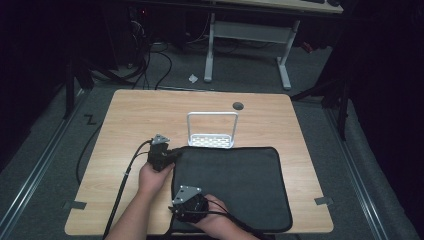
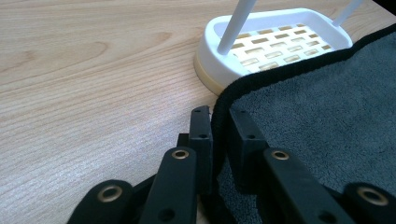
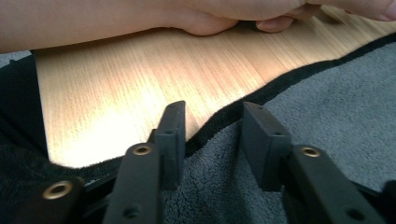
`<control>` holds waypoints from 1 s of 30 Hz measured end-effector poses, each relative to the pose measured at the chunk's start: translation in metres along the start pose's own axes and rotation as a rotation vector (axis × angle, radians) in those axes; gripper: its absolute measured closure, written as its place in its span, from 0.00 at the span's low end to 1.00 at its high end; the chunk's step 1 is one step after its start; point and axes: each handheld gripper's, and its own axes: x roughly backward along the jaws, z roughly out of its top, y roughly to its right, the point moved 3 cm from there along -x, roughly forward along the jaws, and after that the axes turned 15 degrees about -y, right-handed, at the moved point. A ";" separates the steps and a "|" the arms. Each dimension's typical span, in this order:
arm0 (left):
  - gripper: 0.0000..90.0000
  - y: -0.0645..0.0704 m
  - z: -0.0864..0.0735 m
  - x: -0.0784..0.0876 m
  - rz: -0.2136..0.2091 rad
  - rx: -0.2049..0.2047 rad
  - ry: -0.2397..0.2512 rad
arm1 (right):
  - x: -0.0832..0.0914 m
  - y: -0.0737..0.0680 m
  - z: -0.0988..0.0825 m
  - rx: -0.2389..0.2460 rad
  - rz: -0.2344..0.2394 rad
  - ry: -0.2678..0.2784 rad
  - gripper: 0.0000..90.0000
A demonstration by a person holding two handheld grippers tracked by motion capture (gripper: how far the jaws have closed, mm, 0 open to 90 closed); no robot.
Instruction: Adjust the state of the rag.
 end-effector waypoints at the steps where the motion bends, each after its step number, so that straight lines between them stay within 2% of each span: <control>1: 0.89 0.000 0.000 0.000 -0.001 0.001 0.000 | 0.000 0.001 0.000 0.003 -0.008 -0.002 0.76; 6: 0.90 -0.001 0.000 0.001 -0.011 0.009 0.012 | 0.003 0.003 -0.002 0.016 -0.038 0.008 0.90; 9: 0.92 -0.002 -0.001 0.002 -0.027 0.014 0.019 | 0.011 0.003 -0.002 0.011 -0.046 0.030 0.91; 14: 0.94 -0.002 -0.001 0.004 -0.045 0.004 0.038 | 0.026 0.002 -0.002 0.022 -0.068 0.104 0.92; 19: 0.94 -0.005 -0.001 0.009 -0.094 0.032 0.094 | 0.038 0.001 0.000 0.034 -0.083 0.147 0.92; 23: 0.94 -0.004 -0.001 0.015 -0.098 0.028 0.143 | 0.042 0.003 0.005 0.033 -0.080 0.167 0.92; 25: 0.94 -0.006 -0.001 0.018 -0.104 0.058 0.148 | 0.043 0.003 0.008 0.039 -0.078 0.175 0.92; 27: 0.94 -0.010 -0.003 0.021 -0.136 0.116 0.160 | 0.044 0.001 0.011 0.044 -0.080 0.184 0.92; 28: 0.94 -0.012 -0.004 0.024 -0.140 0.127 0.166 | 0.044 0.000 0.013 0.052 -0.081 0.190 0.92; 30: 0.94 -0.014 -0.007 0.031 -0.131 0.120 0.184 | 0.045 -0.004 0.019 0.065 -0.080 0.201 0.92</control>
